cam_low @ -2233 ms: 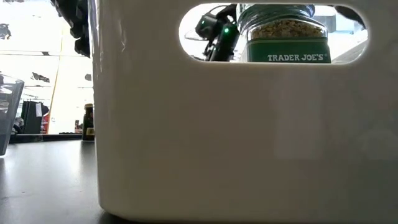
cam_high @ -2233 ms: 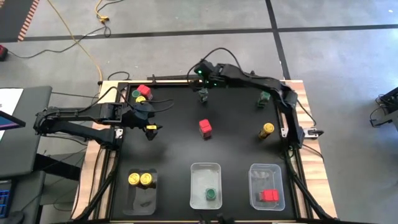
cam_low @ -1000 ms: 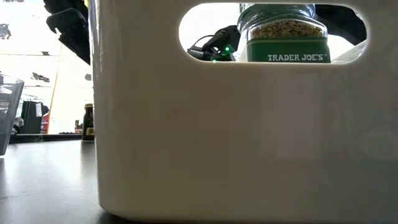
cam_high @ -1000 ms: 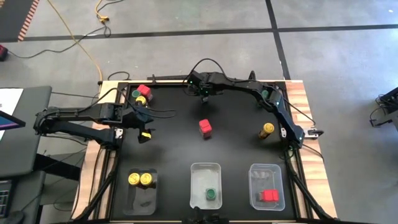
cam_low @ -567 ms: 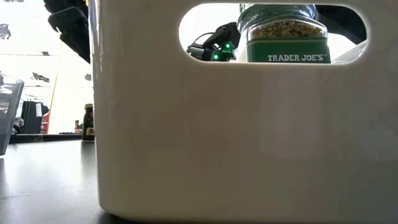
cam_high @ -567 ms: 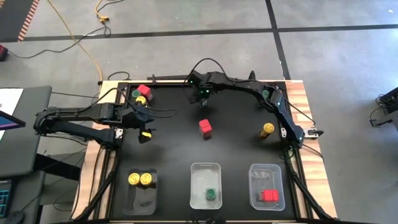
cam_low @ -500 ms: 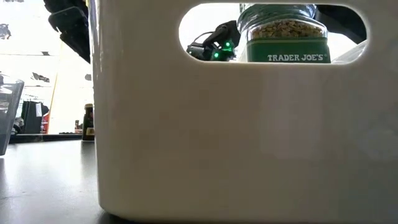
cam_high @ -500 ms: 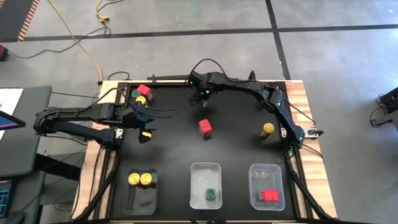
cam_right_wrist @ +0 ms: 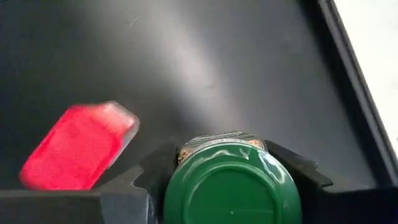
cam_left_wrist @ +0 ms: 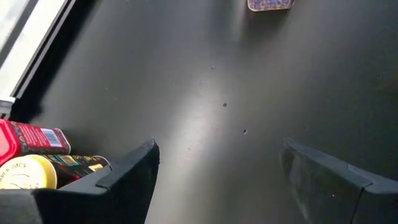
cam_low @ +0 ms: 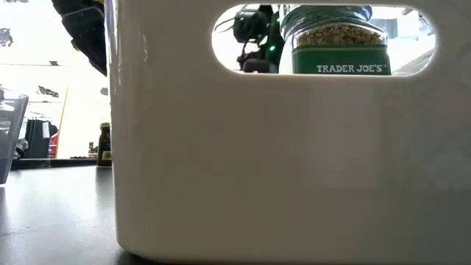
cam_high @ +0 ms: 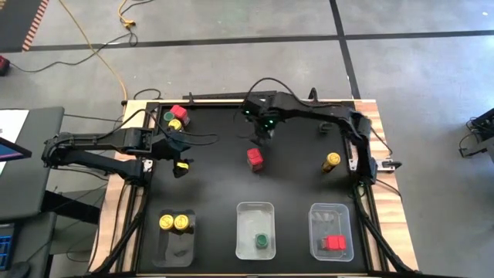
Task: Sort spices by type
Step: Put the center green seasoning bottle into the white bin
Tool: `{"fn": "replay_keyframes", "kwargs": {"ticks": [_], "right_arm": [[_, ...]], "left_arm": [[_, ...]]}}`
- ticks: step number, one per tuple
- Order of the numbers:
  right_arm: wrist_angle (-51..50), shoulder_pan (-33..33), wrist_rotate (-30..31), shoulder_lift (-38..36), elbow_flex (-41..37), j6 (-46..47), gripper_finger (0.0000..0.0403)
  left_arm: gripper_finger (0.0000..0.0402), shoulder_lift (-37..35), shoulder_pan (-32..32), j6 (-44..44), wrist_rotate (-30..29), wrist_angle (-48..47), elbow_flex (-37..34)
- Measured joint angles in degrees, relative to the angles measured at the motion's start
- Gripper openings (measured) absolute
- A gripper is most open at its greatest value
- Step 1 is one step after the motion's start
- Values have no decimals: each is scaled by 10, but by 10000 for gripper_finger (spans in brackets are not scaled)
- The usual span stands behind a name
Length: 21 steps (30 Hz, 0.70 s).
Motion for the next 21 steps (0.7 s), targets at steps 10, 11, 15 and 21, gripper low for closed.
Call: {"fn": "replay_keyframes", "kwargs": {"ticks": [10,11,15,21], "right_arm": [[118,-2,-91,-193,-265,-45,230],[129,-2,-111,-205,-285,-62,230],[114,5,-158,-236,-333,-177,230],[91,47,-164,-232,-358,-387,231]], "left_arm": [[320,0,0,-84,0,0,0],[320,0,0,-88,0,0,0],[320,0,0,-93,0,0,0],[320,0,0,-94,0,0,0]]}}
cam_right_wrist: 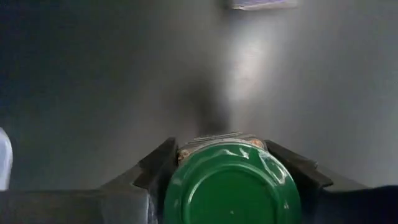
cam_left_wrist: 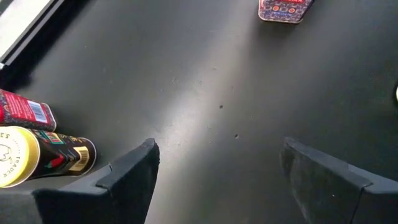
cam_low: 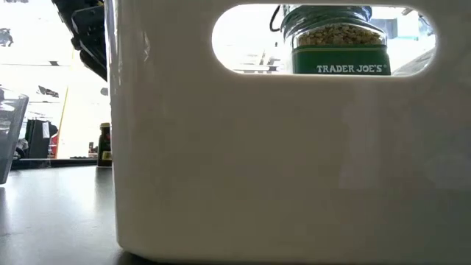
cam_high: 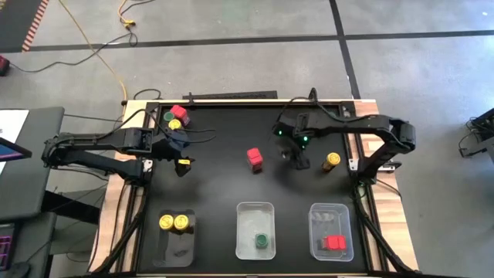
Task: Sort spices by type
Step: Put the center green seasoning bottle into the white bin
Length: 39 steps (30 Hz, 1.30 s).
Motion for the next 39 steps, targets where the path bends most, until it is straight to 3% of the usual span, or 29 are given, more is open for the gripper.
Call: {"fn": "replay_keyframes", "kwargs": {"ticks": [10,14,24,35,39], "right_arm": [[-8,98,0,22,-1,-285,229],[26,138,-5,29,-1,-345,230],[69,159,-153,28,0,-355,231],[59,154,-164,28,0,-385,232],[58,153,-199,39,-3,-385,234]], "left_arm": [[320,0,0,-13,0,2,0],[320,0,0,-14,0,2,0],[320,0,0,-14,0,2,0],[320,0,0,-14,0,2,0],[320,0,0,-14,0,2,0]]}}
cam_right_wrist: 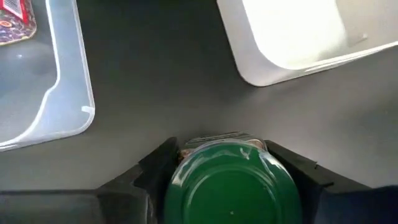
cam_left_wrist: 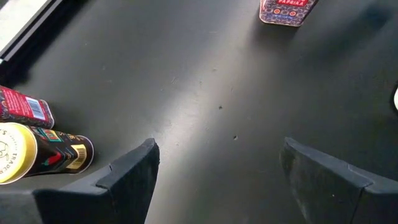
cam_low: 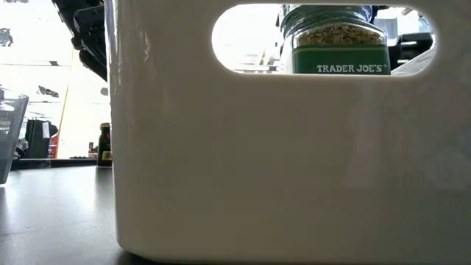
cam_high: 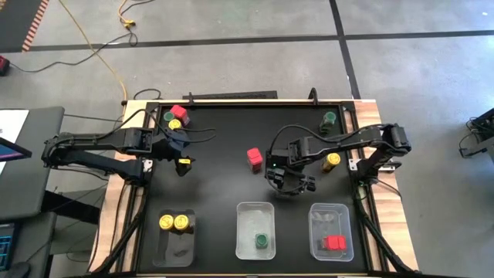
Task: Sort spices by type
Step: Put the center green seasoning bottle into the white bin
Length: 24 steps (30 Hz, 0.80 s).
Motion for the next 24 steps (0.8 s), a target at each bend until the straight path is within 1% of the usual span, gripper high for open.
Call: {"fn": "replay_keyframes", "kwargs": {"ticks": [4,9,17,19,24], "right_arm": [[26,0,-2,8,-4,0,234],[22,-1,-2,19,-4,0,234],[23,-9,-2,57,-4,3,235],[27,-12,-2,61,-3,33,235],[46,-16,-4,61,-3,148,242]], "left_arm": [[320,0,0,0,0,0,0],[320,0,0,0,0,0,0],[320,0,0,4,0,-2,0],[320,0,0,5,0,-2,0],[320,0,0,23,0,-1,0]]}}
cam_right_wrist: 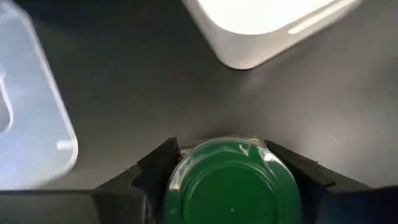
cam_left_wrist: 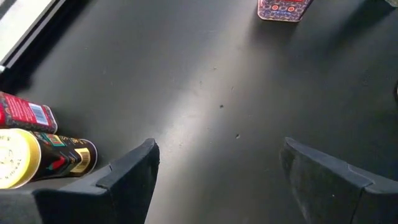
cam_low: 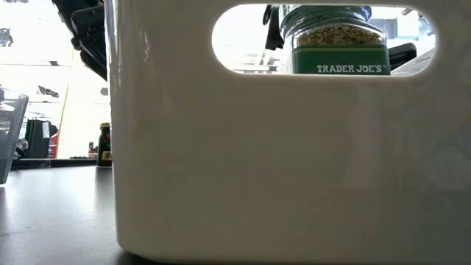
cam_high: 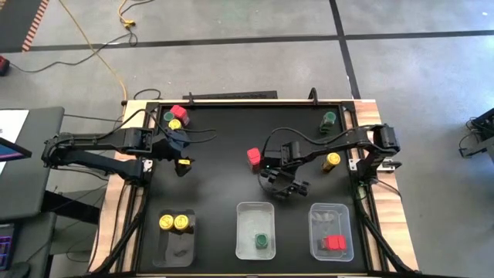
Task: Sort spices by type
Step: Put the center green seasoning bottle into the white bin
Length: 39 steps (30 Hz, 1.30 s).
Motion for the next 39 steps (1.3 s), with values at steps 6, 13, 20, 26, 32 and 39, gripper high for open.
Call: {"fn": "replay_keyframes", "kwargs": {"ticks": [6,13,20,26,32,39], "right_arm": [[1,-3,5,2,15,21,248],[3,-4,44,2,31,22,250],[2,-4,48,1,31,29,250],[3,-4,49,1,31,46,250],[5,-7,50,1,31,67,250],[13,-8,52,1,31,68,251]], "left_arm": [[320,0,0,2,0,1,0],[320,0,0,3,0,1,0],[320,0,0,2,0,1,0],[320,0,0,2,0,1,0],[320,0,0,1,0,1,0],[320,0,0,-7,0,1,0]]}}
